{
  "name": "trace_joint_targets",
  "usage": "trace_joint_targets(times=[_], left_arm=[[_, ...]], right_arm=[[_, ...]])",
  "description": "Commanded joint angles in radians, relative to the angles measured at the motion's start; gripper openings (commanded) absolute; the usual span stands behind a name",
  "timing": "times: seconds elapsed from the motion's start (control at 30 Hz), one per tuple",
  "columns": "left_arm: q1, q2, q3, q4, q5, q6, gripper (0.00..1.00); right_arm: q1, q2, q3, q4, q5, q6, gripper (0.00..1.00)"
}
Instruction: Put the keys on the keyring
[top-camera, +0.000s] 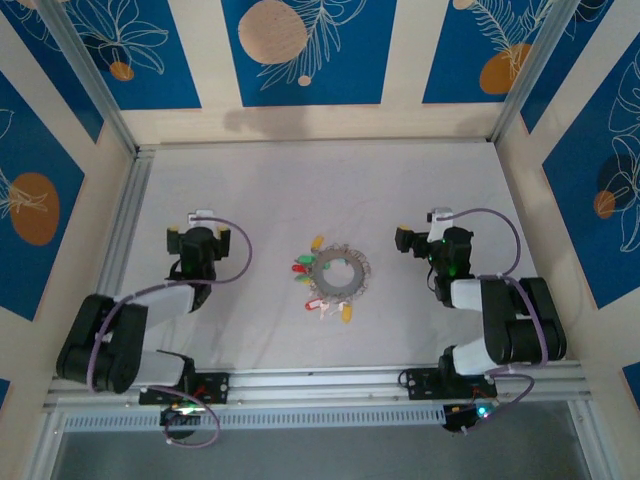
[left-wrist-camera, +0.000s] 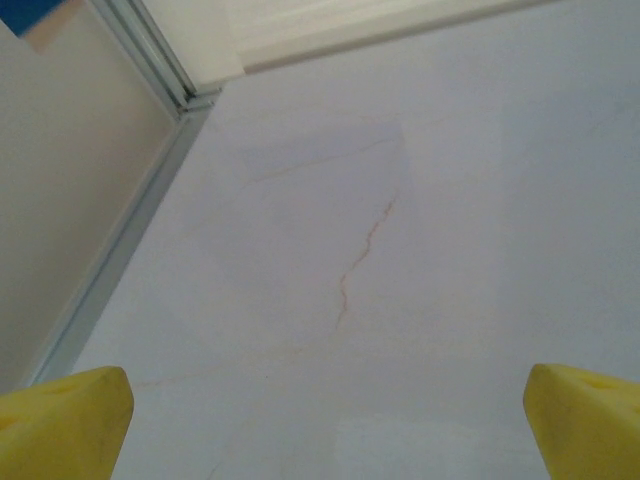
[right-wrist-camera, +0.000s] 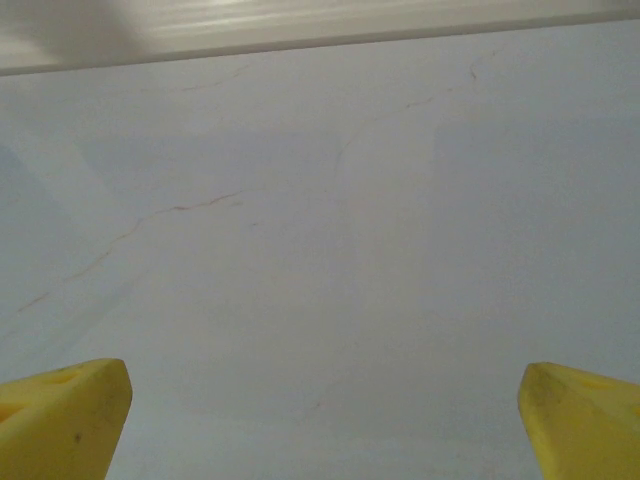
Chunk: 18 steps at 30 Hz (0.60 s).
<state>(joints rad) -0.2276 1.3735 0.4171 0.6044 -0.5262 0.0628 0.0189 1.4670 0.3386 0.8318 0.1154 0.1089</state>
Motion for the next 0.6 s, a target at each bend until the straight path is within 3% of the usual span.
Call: trace_joint_targets(times=[0.0,0.1,0.17,0.23,0.3,0.57], left_arm=[[0.042,0.057,-0.017,0.193,0.091,0.001,1.0],[0.073,0.139,-0.109,0.442,0.171,-0.007,1.0],[0.083,0.133,-0.11,0.41,0.223,-0.017,1.0],[0.093,0.21,-0.123,0.533,0.223,-0.013,1.0],[0.096,0.181,-0.075,0.382,0.239,-0.024,1.0],[0.107,0.194,-0.058,0.372,0.247,-0.029,1.0]], right_arm=[[-0.008,0.051,0.061,0.007,0.06,0.013,0.99],[-0.008,0.054,0.061,0.001,0.059,0.014,0.99],[-0.007,0.055,0.06,0.004,0.059,0.013,0.99],[-0.008,0.055,0.062,0.005,0.061,0.012,0.99],[-0.005,0.054,0.062,0.005,0.065,0.009,0.99],[0.003,0.055,0.064,-0.002,0.073,0.005,0.99]])
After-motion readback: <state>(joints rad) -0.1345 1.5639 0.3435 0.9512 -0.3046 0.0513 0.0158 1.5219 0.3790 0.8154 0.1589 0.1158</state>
